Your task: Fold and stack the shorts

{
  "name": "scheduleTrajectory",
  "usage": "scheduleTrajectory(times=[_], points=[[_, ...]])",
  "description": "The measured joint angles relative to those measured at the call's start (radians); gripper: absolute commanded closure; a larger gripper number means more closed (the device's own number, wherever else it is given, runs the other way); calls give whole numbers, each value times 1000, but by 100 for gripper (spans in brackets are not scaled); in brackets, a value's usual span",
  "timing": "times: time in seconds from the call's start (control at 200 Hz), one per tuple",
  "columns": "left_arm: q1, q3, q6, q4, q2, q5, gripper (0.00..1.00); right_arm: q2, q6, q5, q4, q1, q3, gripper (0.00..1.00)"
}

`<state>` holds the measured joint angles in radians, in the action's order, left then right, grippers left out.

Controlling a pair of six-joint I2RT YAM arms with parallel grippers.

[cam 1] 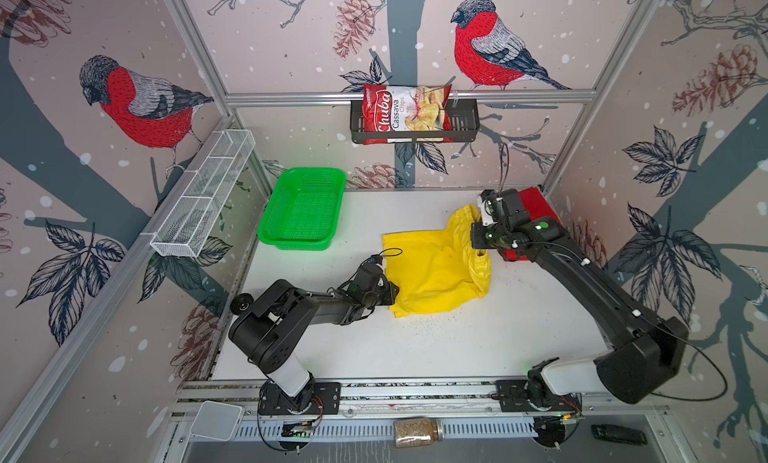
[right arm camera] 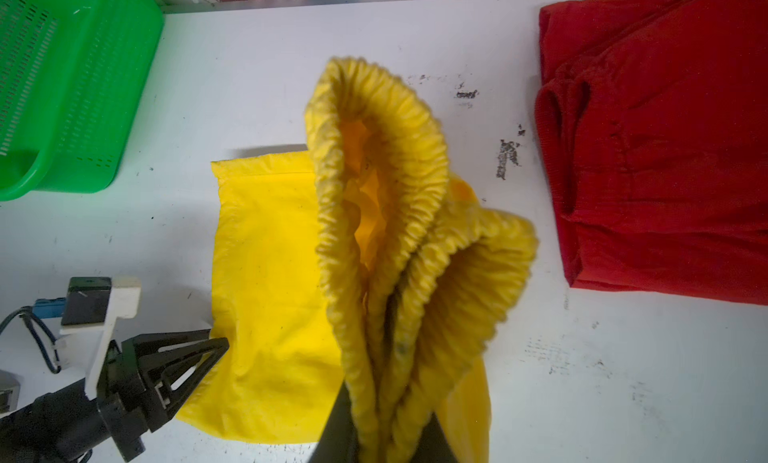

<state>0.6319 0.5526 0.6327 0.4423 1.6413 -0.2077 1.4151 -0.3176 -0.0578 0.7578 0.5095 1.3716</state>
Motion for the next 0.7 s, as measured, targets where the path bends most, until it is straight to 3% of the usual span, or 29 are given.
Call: scheduleTrajectory(times=[0.53, 0.7], points=[[0, 0, 14, 21, 13, -27, 76, 276, -82, 2, -135, 239, 64, 86], [-1, 0, 14, 18, 9, -27, 71, 374, -101, 35, -194, 267, 56, 75]])
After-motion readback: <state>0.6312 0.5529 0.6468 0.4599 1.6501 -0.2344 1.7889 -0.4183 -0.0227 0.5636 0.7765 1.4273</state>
